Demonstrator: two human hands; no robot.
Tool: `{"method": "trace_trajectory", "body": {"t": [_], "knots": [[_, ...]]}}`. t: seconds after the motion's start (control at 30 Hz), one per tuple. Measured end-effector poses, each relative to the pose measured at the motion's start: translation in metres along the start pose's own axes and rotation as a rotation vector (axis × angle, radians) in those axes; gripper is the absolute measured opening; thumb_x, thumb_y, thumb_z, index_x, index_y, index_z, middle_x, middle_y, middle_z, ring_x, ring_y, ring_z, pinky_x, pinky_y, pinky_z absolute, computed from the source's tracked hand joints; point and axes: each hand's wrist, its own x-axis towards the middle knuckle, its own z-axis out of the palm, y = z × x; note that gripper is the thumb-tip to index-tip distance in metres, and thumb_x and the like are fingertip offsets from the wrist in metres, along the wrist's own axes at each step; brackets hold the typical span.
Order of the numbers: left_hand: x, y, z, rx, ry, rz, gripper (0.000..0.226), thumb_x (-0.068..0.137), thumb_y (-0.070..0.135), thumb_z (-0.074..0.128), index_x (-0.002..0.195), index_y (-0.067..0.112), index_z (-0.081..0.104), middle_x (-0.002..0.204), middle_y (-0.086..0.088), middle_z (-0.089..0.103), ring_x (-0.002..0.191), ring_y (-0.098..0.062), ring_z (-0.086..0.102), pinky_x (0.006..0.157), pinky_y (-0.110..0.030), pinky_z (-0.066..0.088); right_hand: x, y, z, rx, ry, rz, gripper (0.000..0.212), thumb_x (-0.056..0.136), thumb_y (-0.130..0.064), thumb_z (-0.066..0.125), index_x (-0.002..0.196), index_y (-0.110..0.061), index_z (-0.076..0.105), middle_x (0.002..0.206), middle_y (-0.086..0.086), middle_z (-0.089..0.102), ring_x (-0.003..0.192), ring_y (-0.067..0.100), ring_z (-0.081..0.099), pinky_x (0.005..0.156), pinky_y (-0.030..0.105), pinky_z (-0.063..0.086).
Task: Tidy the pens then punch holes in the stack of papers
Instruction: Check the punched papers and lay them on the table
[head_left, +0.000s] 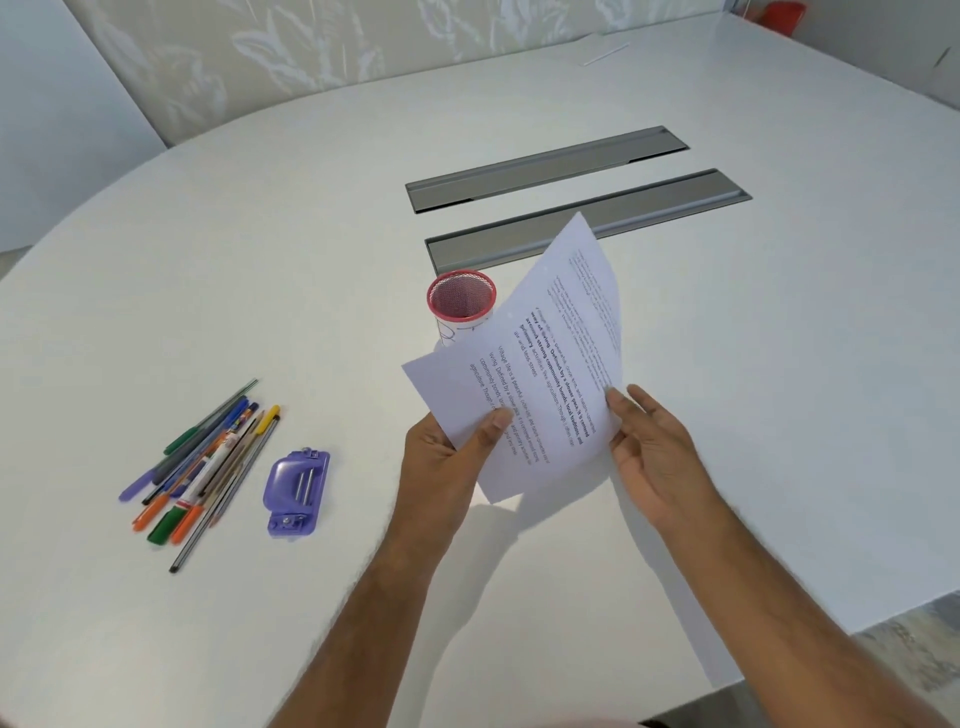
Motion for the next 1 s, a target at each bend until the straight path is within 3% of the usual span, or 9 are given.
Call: {"method": "trace_trajectory", "body": {"t": [0.1, 0.17, 0.23, 0.37, 0.53, 0.7, 0.77, 0.93, 1.0], "knots": [[0.0, 0.0, 0.004, -0.007, -0.025, -0.008, 0.033, 0.095, 0.03, 0.079, 0.127, 0.024, 0.074, 0.125, 0.0, 0.079, 0.113, -0.019, 0.076, 0.086, -0.025, 0.061, 0.002, -0.006, 0.0, 0.042, -0.028, -0.028, 0.044, 0.089, 0.0, 0.075, 0.132, -0.004, 0.066, 0.131, 0.014, 0.074, 0.114, 0.017, 0.075, 0.095, 0.028, 0.059], [0.0, -0.001, 0.007, -0.001, -0.027, -0.017, 0.032, 0.095, 0.03, 0.08, 0.126, 0.023, 0.074, 0.124, 0.0, 0.079, 0.113, -0.019, 0.076, 0.086, -0.025, 0.061, 0.003, -0.011, -0.001, 0.087, -0.01, -0.029, 0.049, 0.088, 0.0, 0.075, 0.136, -0.001, 0.064, 0.134, 0.015, 0.072, 0.121, 0.019, 0.071, 0.103, 0.031, 0.056], [0.001, -0.002, 0.01, 0.007, -0.036, -0.024, 0.031, 0.095, 0.028, 0.08, 0.126, 0.023, 0.075, 0.123, 0.0, 0.079, 0.113, -0.02, 0.076, 0.087, -0.025, 0.062, 0.005, -0.018, -0.004, 0.098, -0.002, -0.041, 0.051, 0.089, 0.001, 0.074, 0.139, 0.001, 0.063, 0.134, 0.015, 0.072, 0.118, 0.018, 0.073, 0.098, 0.028, 0.059], [0.001, -0.005, 0.014, 0.057, -0.055, -0.031, 0.028, 0.094, 0.025, 0.08, 0.122, 0.022, 0.077, 0.12, 0.0, 0.081, 0.113, -0.019, 0.077, 0.093, -0.033, 0.063, 0.011, -0.038, -0.014, -0.047, -0.024, -0.12, 0.051, 0.094, 0.003, 0.069, 0.144, 0.001, 0.058, 0.137, 0.018, 0.07, 0.125, 0.023, 0.068, 0.108, 0.034, 0.053], [0.003, -0.006, 0.022, 0.031, -0.038, 0.022, 0.028, 0.097, 0.021, 0.075, 0.125, 0.025, 0.074, 0.123, 0.004, 0.079, 0.111, -0.011, 0.075, 0.086, -0.02, 0.059, 0.016, -0.073, -0.032, -0.185, 0.036, -0.182, 0.052, 0.09, 0.01, 0.072, 0.139, -0.001, 0.057, 0.126, 0.017, 0.075, 0.108, 0.021, 0.077, 0.088, 0.028, 0.061], [0.006, -0.011, 0.021, 0.042, -0.054, -0.069, 0.025, 0.105, 0.032, 0.058, 0.125, 0.029, 0.073, 0.12, -0.001, 0.08, 0.105, -0.014, 0.074, 0.084, -0.027, 0.059, 0.02, -0.102, -0.048, -0.369, 0.103, -0.153, 0.057, 0.087, 0.01, 0.075, 0.137, -0.007, 0.055, 0.12, 0.016, 0.078, 0.099, 0.021, 0.08, 0.078, 0.028, 0.064], [0.006, -0.018, 0.021, 0.068, -0.081, -0.159, 0.027, 0.102, 0.028, 0.063, 0.128, 0.029, 0.072, 0.112, -0.009, 0.081, 0.094, -0.015, 0.074, 0.079, -0.027, 0.059, 0.023, -0.11, -0.053, -0.469, 0.12, -0.148, 0.062, 0.086, 0.009, 0.076, 0.141, -0.007, 0.052, 0.115, 0.013, 0.08, 0.096, 0.021, 0.08, 0.077, 0.03, 0.065], [0.0, -0.047, 0.03, 0.3, -0.198, -0.294, 0.037, 0.101, 0.01, 0.07, 0.136, 0.021, 0.065, 0.087, 0.006, 0.079, 0.074, -0.009, 0.074, 0.062, -0.027, 0.059, 0.031, -0.125, -0.062, -0.773, 0.111, -0.113, 0.056, 0.091, 0.002, 0.076, 0.141, -0.008, 0.054, 0.119, 0.012, 0.079, 0.101, 0.029, 0.078, 0.088, 0.042, 0.06], [-0.005, -0.057, 0.036, 0.346, -0.24, -0.352, 0.044, 0.1, 0.009, 0.071, 0.141, 0.02, 0.06, 0.088, 0.002, 0.076, 0.071, -0.011, 0.074, 0.062, -0.03, 0.061, 0.035, -0.127, -0.064, -0.912, 0.121, -0.128, 0.054, 0.092, 0.001, 0.075, 0.14, -0.009, 0.053, 0.121, 0.012, 0.077, 0.102, 0.033, 0.076, 0.092, 0.047, 0.059]]}}
